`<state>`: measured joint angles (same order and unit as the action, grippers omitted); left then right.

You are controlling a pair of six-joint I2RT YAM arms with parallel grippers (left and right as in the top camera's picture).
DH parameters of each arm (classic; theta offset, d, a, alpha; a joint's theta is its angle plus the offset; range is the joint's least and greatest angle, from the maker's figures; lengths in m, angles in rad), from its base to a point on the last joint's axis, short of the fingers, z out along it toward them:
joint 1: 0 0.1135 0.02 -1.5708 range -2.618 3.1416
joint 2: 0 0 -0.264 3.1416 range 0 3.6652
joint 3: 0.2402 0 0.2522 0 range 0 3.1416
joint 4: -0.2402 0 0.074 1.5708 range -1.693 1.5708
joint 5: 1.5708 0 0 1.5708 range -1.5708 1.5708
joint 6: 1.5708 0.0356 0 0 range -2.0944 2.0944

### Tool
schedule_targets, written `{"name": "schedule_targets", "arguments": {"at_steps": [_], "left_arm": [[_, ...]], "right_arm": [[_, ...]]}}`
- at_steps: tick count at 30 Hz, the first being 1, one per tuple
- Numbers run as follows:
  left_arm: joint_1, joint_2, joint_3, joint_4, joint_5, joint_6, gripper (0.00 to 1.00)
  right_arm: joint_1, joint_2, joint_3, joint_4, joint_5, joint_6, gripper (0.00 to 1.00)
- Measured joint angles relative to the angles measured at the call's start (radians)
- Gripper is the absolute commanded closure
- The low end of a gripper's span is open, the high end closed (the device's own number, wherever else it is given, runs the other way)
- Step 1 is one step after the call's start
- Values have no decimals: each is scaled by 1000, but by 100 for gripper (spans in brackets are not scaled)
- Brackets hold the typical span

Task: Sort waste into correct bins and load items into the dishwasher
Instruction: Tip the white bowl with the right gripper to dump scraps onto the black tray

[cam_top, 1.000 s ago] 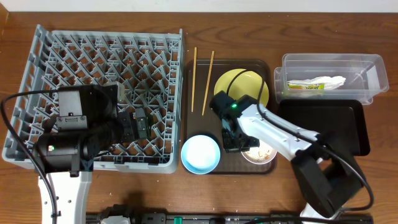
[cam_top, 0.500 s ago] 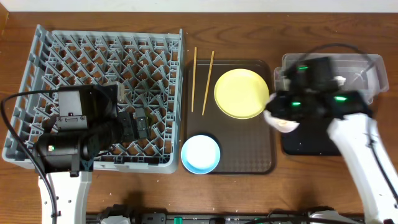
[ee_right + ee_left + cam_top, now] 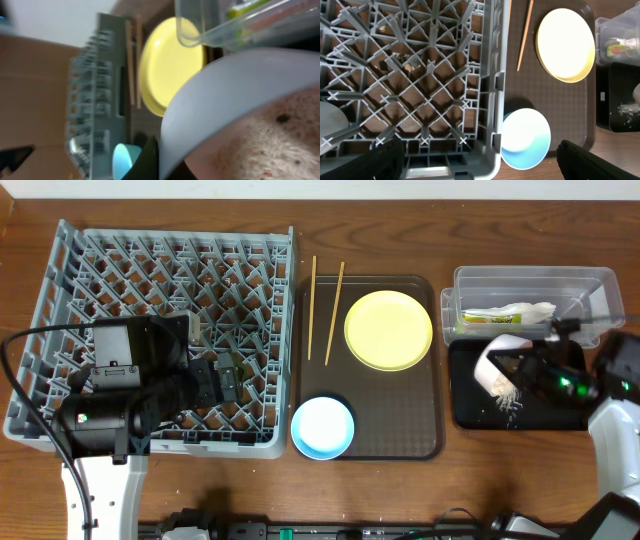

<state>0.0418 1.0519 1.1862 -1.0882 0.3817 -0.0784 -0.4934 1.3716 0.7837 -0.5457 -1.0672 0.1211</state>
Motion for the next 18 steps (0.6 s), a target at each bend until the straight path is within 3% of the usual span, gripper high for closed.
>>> {"name": "schedule_targets", "arguments": {"at_steps": [9, 18], "left_arm": [[0, 0, 0, 0, 0, 0, 1], [0, 0, 0, 0, 0, 0, 1]], "right_arm": [[-97, 0, -76, 107, -297, -122, 99], [-97, 0, -76, 108, -328, -155, 99]]}}
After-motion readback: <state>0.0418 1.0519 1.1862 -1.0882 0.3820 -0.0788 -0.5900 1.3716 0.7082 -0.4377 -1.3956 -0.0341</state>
